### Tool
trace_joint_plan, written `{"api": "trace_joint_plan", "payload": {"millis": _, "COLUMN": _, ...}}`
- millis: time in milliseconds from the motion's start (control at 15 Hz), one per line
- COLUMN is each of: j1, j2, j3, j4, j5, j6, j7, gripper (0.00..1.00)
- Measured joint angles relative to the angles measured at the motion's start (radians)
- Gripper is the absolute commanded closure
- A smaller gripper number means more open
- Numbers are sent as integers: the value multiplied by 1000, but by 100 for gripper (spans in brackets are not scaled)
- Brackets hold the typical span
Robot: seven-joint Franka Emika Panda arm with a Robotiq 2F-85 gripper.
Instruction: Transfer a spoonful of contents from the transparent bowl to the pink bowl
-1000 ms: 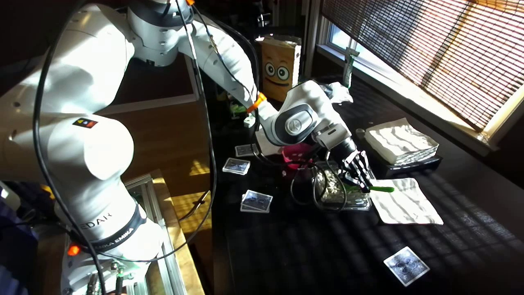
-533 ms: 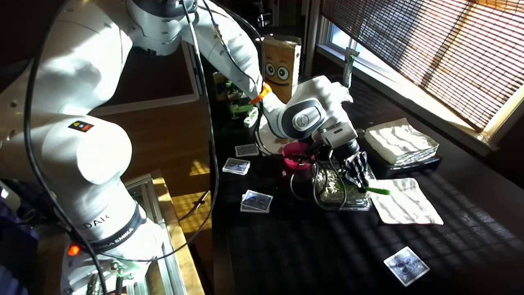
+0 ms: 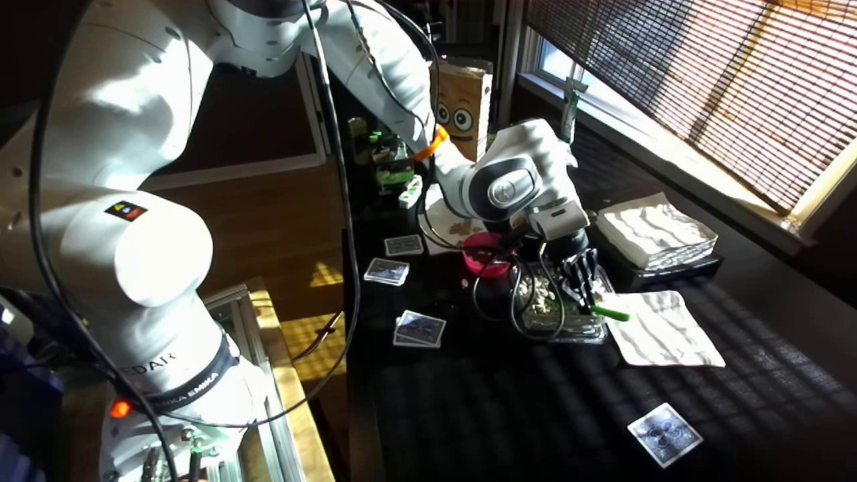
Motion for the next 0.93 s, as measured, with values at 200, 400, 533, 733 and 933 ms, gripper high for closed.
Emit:
{"api": "trace_joint_plan", "payload": {"millis": 200, "j1": -7, "j2": -9, "j3": 10, "j4": 5, "j5": -31, "j6": -5, "j7": 28, "gripper": 95}}
{"api": "trace_joint_plan", "payload": {"millis": 400, "j1": -8, "j2": -10, "j3": 20, "j4": 11, "j5": -54, "j6": -6, "j7": 50, "gripper": 95}}
{"api": "trace_joint_plan", "payload": {"millis": 533, "j1": -10, "j2": -16, "j3": 24, "j4": 12, "j5": -65, "j6": -7, "j7": 61, "gripper": 95}}
{"api": "trace_joint_plan", "payload": {"millis": 733, "j1": -22, "j2": -30, "j3": 35, "j4": 12, "j5": -77, "j6": -9, "j7": 68, "gripper": 95}}
{"api": "trace_joint_plan", "payload": {"millis": 933, "j1": -49, "j2": -58, "j3": 57, "j4": 12, "j5": -86, "j6": -9, "j7": 68, "gripper": 95}}
